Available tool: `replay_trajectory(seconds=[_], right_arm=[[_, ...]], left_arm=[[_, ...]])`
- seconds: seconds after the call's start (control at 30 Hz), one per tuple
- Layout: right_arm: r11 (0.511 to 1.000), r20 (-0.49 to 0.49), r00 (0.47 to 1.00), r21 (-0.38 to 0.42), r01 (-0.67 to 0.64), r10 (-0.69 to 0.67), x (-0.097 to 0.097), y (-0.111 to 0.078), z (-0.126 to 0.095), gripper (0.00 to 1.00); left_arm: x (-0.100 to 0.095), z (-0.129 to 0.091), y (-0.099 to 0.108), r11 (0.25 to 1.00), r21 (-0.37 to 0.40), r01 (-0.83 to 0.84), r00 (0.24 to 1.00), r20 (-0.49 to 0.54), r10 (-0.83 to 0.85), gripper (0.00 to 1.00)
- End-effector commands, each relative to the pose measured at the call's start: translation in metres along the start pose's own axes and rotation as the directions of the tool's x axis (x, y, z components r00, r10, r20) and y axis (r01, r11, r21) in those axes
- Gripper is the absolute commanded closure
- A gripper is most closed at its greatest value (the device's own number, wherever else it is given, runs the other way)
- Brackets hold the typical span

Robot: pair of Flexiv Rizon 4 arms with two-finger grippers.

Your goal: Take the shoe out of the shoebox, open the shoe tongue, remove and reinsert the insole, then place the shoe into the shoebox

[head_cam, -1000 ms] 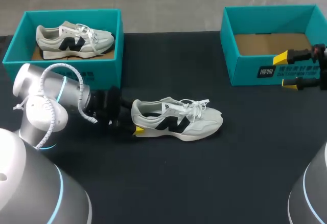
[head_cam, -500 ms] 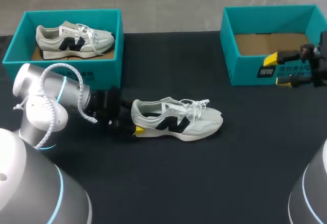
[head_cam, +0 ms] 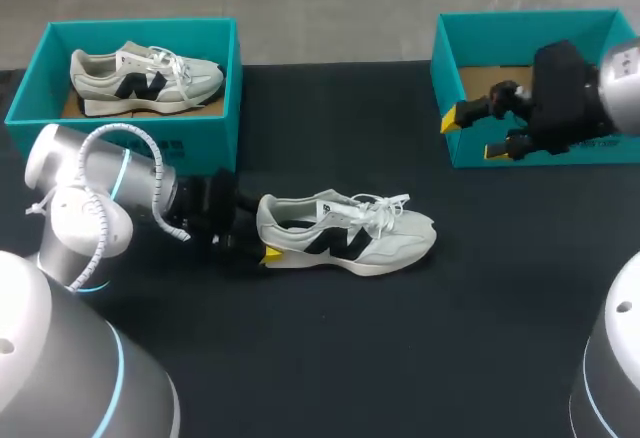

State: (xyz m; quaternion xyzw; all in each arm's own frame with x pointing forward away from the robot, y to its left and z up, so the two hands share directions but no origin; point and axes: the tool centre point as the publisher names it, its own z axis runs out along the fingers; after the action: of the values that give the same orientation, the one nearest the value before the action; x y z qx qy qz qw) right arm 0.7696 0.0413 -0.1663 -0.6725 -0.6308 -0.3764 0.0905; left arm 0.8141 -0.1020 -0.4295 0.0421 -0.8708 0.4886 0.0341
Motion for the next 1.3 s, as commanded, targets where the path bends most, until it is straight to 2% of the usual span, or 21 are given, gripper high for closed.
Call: replay_trajectory(seconds=[0.03, 0.4, 0.53, 1.17, 1.3], right_arm=[[1.0, 0.182, 0.983, 0.012, 0.0, -0.002, 0.014, 0.002, 0.037, 0.0], [0.995, 0.231, 0.972, 0.098, 0.014, -0.036, 0.031, -0.027, 0.09, 0.0], [0.991, 0.268, 0.962, 0.134, 0.008, -0.044, 0.028, -0.039, 0.111, 0.0], [0.991, 0.268, 0.962, 0.134, 0.008, -0.044, 0.028, -0.039, 0.111, 0.0], [0.991, 0.354, 0.933, 0.134, 0.014, -0.061, 0.027, -0.042, 0.137, 0.0]], left_arm=[[0.001, 0.001, 0.002, 1.0, 0.001, 0.0, 1.0, 0.001, 0.0, 1.0], [0.001, 0.001, 0.002, 1.0, 0.001, 0.0, 1.0, 0.001, 0.0, 1.0], [0.001, 0.001, 0.002, 1.0, 0.001, 0.0, 1.0, 0.001, 0.0, 1.0], [0.001, 0.001, 0.002, 1.0, 0.001, 0.0, 1.0, 0.001, 0.0, 1.0], [0.001, 0.001, 0.002, 1.0, 0.001, 0.0, 1.0, 0.001, 0.0, 1.0]])
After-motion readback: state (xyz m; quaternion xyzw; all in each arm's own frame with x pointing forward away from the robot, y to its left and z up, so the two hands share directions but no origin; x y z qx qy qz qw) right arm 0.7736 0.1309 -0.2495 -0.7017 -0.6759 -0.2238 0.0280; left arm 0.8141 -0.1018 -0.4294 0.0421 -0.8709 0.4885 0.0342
